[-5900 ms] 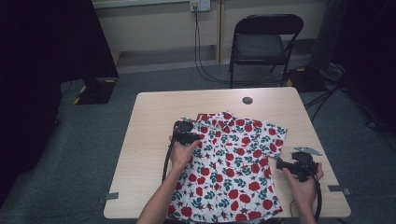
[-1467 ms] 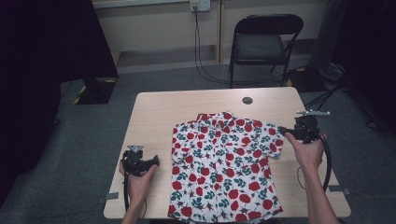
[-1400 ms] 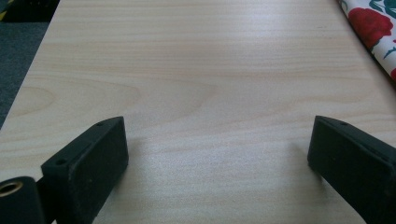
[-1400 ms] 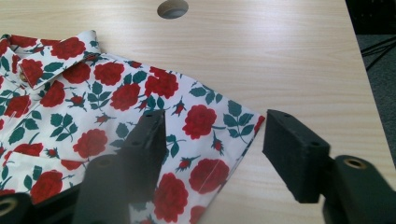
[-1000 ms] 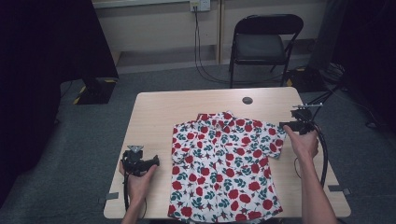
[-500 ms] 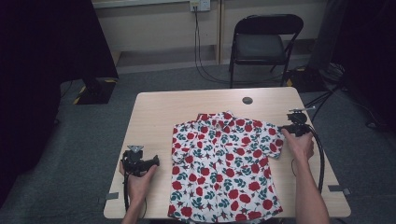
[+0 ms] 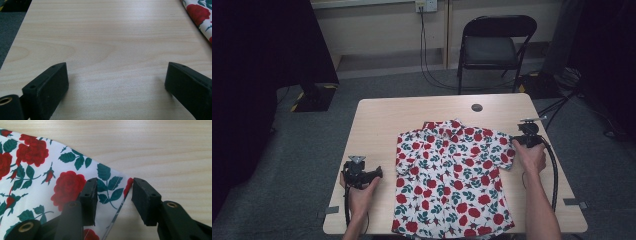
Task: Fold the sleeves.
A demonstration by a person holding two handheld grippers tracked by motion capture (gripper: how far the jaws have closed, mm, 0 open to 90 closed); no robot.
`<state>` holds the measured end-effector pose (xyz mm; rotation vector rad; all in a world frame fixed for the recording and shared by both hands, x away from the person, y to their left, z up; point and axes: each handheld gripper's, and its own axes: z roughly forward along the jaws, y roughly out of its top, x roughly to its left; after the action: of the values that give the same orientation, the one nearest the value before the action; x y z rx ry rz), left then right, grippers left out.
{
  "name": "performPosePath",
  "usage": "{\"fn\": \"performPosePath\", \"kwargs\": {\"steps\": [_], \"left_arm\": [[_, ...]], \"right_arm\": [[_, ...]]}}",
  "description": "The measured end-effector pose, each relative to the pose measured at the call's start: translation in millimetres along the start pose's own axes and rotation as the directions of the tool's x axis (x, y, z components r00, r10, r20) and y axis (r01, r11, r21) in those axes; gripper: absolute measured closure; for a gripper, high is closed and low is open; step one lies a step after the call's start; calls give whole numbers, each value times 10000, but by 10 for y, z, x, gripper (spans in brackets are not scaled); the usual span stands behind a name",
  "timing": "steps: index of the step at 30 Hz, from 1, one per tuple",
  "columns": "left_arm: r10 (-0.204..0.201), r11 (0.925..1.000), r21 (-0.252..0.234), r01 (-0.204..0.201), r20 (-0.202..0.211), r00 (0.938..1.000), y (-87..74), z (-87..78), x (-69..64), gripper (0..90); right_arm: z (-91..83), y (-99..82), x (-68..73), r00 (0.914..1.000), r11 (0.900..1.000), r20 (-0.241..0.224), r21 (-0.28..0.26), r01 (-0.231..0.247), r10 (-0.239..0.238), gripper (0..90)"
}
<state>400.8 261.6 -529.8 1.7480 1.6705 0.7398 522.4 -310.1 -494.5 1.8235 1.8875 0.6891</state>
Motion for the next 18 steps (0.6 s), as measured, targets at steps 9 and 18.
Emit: {"fn": "performPosePath", "kwargs": {"steps": [9, 18], "left_arm": [[3, 10000, 0, -3, 0, 10000, 0, 0, 0, 44], [1, 10000, 0, -1, 0, 10000, 0, 0, 0, 44]], "right_arm": [[6, 8, 59, 9993, 9998, 312, 20, 181, -181, 676], [11, 13, 120, 9995, 9996, 140, 12, 266, -266, 861]]}}
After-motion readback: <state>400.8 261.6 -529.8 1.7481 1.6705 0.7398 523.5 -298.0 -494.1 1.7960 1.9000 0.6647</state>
